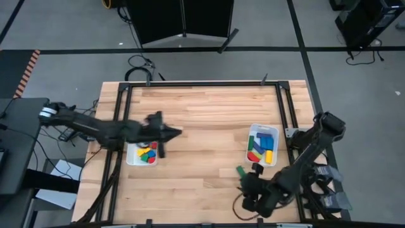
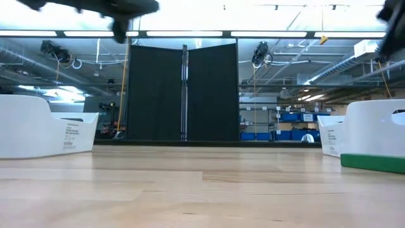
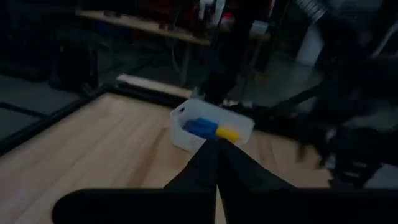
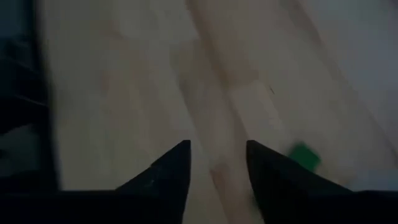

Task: Sort blocks by size
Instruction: Put the green game piece into the right bin

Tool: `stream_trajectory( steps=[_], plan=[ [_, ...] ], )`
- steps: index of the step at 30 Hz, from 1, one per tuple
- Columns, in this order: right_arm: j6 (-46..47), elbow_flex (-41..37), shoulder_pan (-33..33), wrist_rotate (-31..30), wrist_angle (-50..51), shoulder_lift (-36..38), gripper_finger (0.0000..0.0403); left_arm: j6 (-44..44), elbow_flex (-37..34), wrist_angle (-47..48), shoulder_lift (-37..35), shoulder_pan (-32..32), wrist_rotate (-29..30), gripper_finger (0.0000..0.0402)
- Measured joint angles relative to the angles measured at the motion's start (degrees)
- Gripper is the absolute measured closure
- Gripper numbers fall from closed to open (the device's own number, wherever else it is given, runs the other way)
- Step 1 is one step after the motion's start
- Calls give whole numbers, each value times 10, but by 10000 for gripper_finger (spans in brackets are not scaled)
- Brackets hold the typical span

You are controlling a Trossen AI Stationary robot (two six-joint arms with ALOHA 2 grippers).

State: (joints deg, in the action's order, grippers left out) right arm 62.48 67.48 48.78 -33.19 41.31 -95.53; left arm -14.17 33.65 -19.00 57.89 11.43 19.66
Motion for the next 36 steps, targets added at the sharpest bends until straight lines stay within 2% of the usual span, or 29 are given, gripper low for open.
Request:
stream_trajectory(
  steps=[3, 7, 10, 14, 22, 27, 33, 36],
  plan=[
    [61, 0, -15, 38, 34, -19, 210, -11, -51, 16, -87, 40, 43, 378],
    [131, 0, -30, 76, 76, -42, 152, -12, -92, 27, -161, 72, 77, 360],
    [167, 0, -41, 95, 93, -62, 120, -9, -104, 37, -185, 82, 83, 351],
    [188, 0, -57, 124, 105, -93, 112, 4, -105, 44, -187, 84, 90, 348],
    [190, 0, -76, 144, 110, -142, 152, 17, -105, 44, -186, 93, 90, 347],
    [187, 3, -78, 145, 105, -157, 204, 21, -105, 44, -190, 109, 89, 347],
    [141, 3, -88, 157, 98, -156, 286, 21, -105, 46, -198, 116, 88, 347],
    [110, -3, -94, 165, 78, -156, 292, 19, -105, 54, -202, 117, 87, 347]
  ],
)
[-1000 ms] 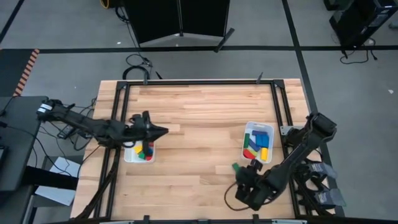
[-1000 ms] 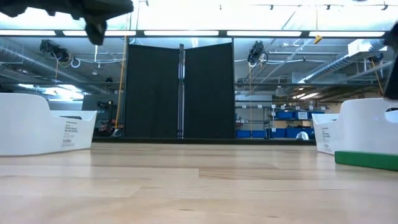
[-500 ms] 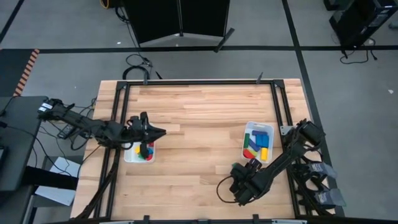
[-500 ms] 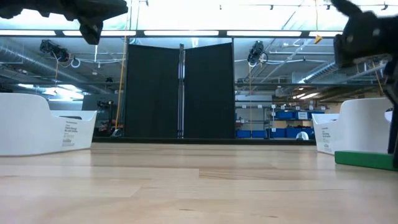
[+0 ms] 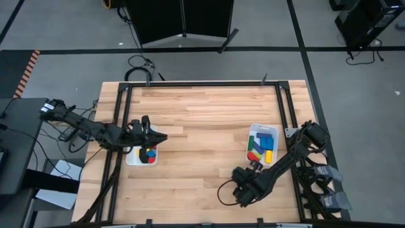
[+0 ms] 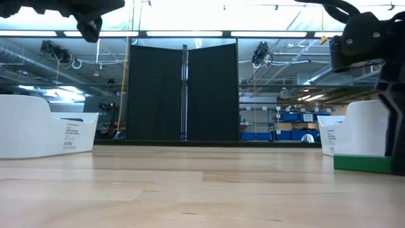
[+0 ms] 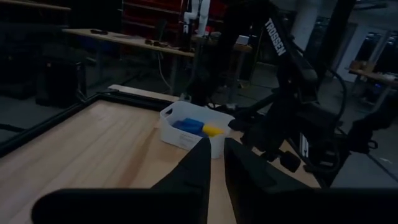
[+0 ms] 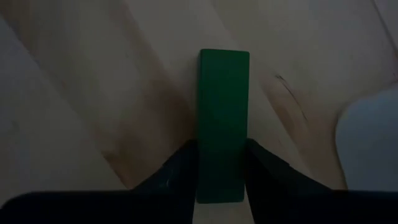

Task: Sort blocks by size
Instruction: Put the green game piece into the right bin

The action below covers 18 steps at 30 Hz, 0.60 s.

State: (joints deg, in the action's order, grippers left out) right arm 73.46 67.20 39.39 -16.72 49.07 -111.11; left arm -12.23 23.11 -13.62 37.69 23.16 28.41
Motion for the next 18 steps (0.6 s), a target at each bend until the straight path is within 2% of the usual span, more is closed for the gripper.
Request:
stream_trajectory(
  steps=[7, 11, 15, 18],
  plan=[
    [-71, 8, -6, 3, -14, 9, 292, -2, 0, 4, -3, 11, 0, 347],
    [-120, 33, -6, -56, 8, 54, 292, -17, 0, 4, -3, 12, 0, 347],
    [-122, 50, -1, -141, 90, 126, 292, -30, 0, 19, -20, 12, 3, 348],
    [-48, 53, 6, -168, 214, 188, 292, -35, 0, 53, -53, 13, 12, 348]
  ],
)
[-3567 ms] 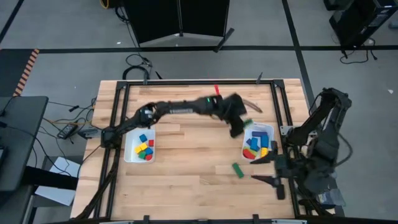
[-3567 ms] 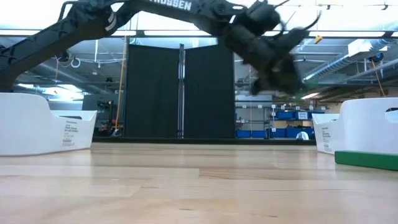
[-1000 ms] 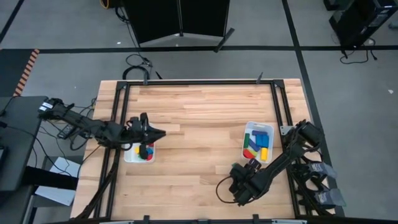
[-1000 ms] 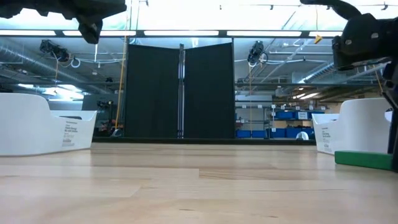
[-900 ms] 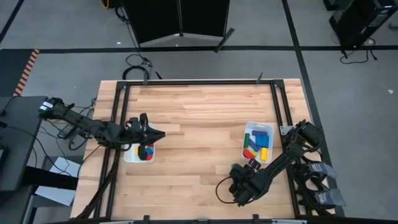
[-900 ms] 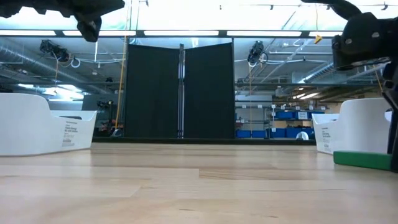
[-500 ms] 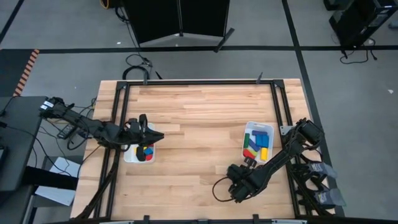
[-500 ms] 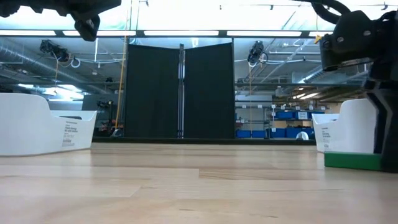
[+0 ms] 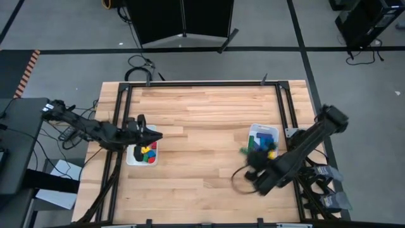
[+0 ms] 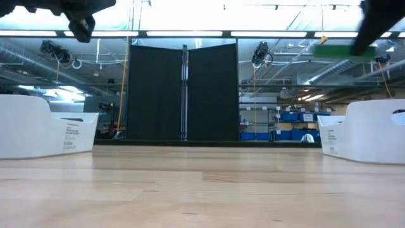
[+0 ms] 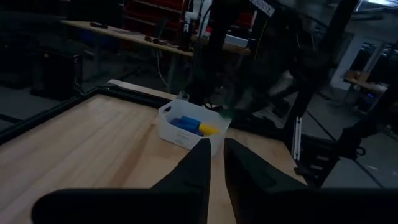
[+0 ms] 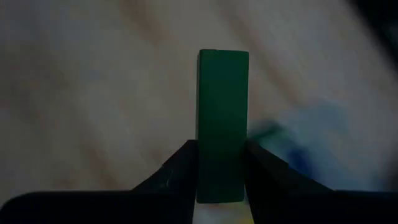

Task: Sort blocks by size
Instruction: Put the green game piece into the right bin, then return to Home Position

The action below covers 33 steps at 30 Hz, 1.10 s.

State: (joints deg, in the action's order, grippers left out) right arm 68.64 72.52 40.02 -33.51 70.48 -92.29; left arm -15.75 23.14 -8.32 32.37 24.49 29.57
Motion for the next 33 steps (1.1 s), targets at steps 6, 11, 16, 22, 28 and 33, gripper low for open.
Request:
stream_trajectory(
  steps=[6, 11, 16, 22, 28, 33],
  plan=[
    [140, -36, 23, 38, 168, 86, 288, -8, 1, 78, -71, 0, 8, 349],
    [191, -136, 26, 84, 140, 150, 191, -12, 1, 153, -86, 0, 29, 349],
    [181, -232, 27, 27, 19, 216, 125, -12, 1, 184, -94, 0, 31, 349],
    [104, -293, 34, -133, -64, 297, 239, 14, -21, 193, -128, -1, 65, 371],
    [-51, -354, 33, -243, -165, 414, 387, 62, -84, 186, -210, -25, 63, 394],
    [-265, -443, 13, -249, -343, 547, 396, 123, -113, 187, -297, -58, 31, 398]
  ],
)
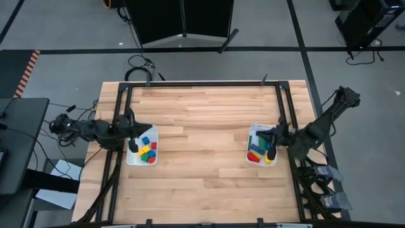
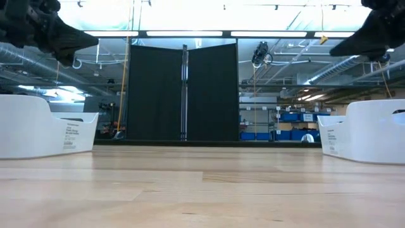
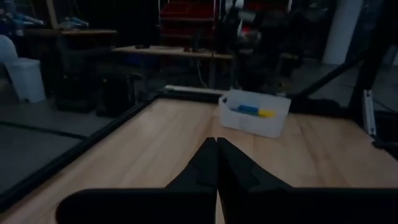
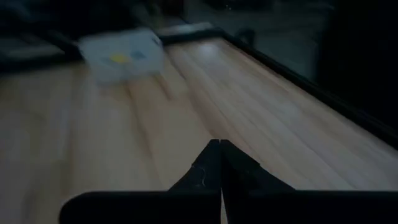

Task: Sort blocks by size
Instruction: Return to Home Position

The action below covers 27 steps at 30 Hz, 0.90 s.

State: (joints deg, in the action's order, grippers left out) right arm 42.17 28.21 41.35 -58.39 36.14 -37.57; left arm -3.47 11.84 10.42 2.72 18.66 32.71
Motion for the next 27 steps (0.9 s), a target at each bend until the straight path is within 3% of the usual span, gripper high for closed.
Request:
stream_trajectory(
  steps=[3, 7, 15, 20, 23, 27],
  plan=[
    [-157, -73, -54, 57, -179, 82, 398, 0, -1, 23, -28, -35, -36, 399],
    [-349, -159, -168, 210, -396, 148, 400, 1, -15, 16, -26, -90, -108, 400],
    [-390, -208, -389, 520, -407, 203, 401, -7, -80, -57, -27, -221, -266, 400],
    [-398, -242, -483, 632, -412, 218, 401, -19, -114, -118, -20, -305, -361, 401],
    [-396, -276, -522, 679, -423, 239, 401, 1, -114, -116, -20, -341, -357, 401],
    [-374, -279, -551, 681, -390, 261, 401, 33, -114, -110, -14, -370, -300, 394]
  ],
)
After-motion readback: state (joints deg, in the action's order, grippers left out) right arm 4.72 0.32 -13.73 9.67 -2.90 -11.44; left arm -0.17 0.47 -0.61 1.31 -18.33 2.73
